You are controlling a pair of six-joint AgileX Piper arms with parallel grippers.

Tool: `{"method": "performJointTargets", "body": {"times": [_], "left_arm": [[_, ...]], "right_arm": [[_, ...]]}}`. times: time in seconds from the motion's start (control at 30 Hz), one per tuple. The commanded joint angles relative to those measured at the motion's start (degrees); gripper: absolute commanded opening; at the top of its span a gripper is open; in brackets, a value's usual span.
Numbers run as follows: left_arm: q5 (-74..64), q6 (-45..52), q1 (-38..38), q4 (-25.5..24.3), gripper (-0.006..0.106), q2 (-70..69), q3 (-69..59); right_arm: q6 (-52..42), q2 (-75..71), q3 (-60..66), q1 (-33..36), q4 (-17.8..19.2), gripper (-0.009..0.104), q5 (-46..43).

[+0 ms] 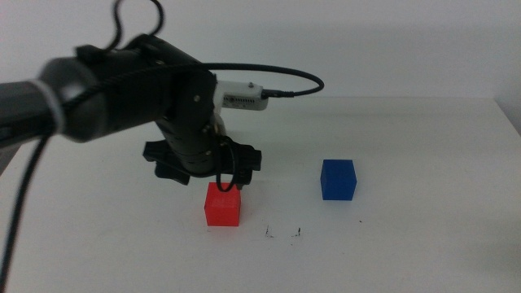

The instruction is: Stack red cubes first, then green, then blue cubes in a specific spot.

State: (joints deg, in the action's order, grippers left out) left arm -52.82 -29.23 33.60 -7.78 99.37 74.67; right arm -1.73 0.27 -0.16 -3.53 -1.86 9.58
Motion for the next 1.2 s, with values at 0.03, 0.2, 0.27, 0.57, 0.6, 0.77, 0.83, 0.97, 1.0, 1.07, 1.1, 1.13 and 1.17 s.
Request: {"method": "performJointTargets", "body": {"times": [0.03, 0.2, 0.27, 0.57, 0.6, 0.77, 0.83, 0.97, 1.0, 1.07, 1.1, 1.13, 1.17], "left_arm": [[3.23, -1.01, 0.05, 0.32, 0.093, 2.9, 1.05], [7.34, -3.09, -1.01, 0.32, 0.093, 6.95, 1.05], [7.45, -3.81, -1.64, 0.32, 0.091, 8.62, 1.05], [8.75, -3.81, -2.2, 1.98, 0.048, 13.33, 1.28], [8.75, -3.65, -2.2, 2.5, 0.041, 13.35, 1.39], [5.26, -4.55, -0.43, 3.68, 0.009, 11.26, 4.19], [1.89, -6.59, 1.62, 3.53, 0.003, 11.11, 7.31], [-5.55, -10.22, 6.13, 4.22, 0.003, 14.31, 15.78], [-6.98, -11.0, 6.91, 4.22, 0.004, 15.29, 17.89], [-8.11, -12.74, 8.42, 3.91, 0.006, 17.64, 20.89], [-8.16, -12.88, 8.9, 3.86, 0.007, 18.51, 21.64], [-8.16, -13.02, 9.36, 3.86, 0.008, 19.5, 22.31], [-8.06, -13.02, 9.52, 4.14, 0.009, 20.36, 22.69]], "right_arm": [[-0.45, -0.27, 0.16, -0.42, 0.14, 0.093, -0.48], [-0.45, -0.27, 0.16, -0.42, 0.14, 0.093, -0.48], [-0.45, -0.27, 0.16, -0.42, 0.14, 0.093, -0.48], [-0.45, -0.27, 0.16, -0.42, 0.14, 0.093, -0.48], [-0.45, -0.27, 0.16, -0.42, 0.14, 0.093, -0.48], [-0.45, -0.27, 0.16, -0.42, 0.14, 0.093, -0.48], [-0.45, -0.27, 0.16, -0.42, 0.14, 0.093, -0.48], [-0.45, -0.27, 0.16, -0.42, 0.14, 0.093, -0.48], [-0.45, -0.27, 0.16, -0.42, 0.14, 0.093, -0.48], [-0.45, -0.27, 0.16, -0.42, 0.14, 0.093, -0.48], [-0.45, -0.27, 0.16, -0.42, 0.14, 0.093, -0.48], [-0.45, -0.27, 0.16, -0.42, 0.14, 0.093, -0.48], [-0.45, -0.27, 0.16, -0.42, 0.14, 0.093, -0.48]]}}
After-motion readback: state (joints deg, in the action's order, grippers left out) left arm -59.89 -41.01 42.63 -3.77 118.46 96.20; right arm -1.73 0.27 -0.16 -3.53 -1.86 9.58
